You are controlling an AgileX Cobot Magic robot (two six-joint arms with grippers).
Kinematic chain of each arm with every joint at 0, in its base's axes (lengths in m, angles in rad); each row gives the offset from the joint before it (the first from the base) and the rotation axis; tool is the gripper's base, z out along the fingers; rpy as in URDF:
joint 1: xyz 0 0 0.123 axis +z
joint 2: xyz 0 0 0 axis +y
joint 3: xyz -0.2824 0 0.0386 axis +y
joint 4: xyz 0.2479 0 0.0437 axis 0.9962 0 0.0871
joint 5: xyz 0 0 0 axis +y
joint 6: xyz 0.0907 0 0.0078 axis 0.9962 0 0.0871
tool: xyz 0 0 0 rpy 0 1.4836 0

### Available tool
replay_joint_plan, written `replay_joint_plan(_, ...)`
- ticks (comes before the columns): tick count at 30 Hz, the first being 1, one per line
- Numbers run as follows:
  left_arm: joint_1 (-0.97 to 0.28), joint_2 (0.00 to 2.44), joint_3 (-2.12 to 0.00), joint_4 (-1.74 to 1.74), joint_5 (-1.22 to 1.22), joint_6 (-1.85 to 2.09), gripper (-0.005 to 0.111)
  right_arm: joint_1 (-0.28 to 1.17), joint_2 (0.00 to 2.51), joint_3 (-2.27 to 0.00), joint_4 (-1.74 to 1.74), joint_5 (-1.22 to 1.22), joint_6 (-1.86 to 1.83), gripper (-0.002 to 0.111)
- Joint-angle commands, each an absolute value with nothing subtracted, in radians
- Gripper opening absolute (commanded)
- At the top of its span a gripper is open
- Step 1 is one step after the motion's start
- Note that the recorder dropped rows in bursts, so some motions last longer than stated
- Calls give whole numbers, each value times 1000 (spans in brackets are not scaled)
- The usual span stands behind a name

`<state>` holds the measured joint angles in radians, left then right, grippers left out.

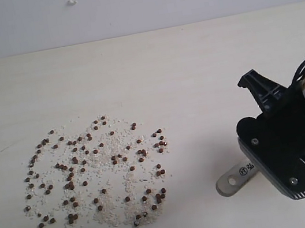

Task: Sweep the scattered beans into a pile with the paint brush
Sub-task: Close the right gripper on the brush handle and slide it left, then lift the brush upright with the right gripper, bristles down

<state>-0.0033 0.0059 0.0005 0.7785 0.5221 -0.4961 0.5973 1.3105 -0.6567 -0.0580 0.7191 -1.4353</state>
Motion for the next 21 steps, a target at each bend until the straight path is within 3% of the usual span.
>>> replay_joint_plan(1,-9,0,0,780,522,-504,0,594,1303,-665,-50,670,-1395,0)
replay_joint_plan(14,-9,0,0,780,522,-504,0,594,1299,-665,-50,535,-1145,0)
replay_joint_plan(21,-9,0,0,780,522,-504,0,592,1247,-665,-82,403,-635,0)
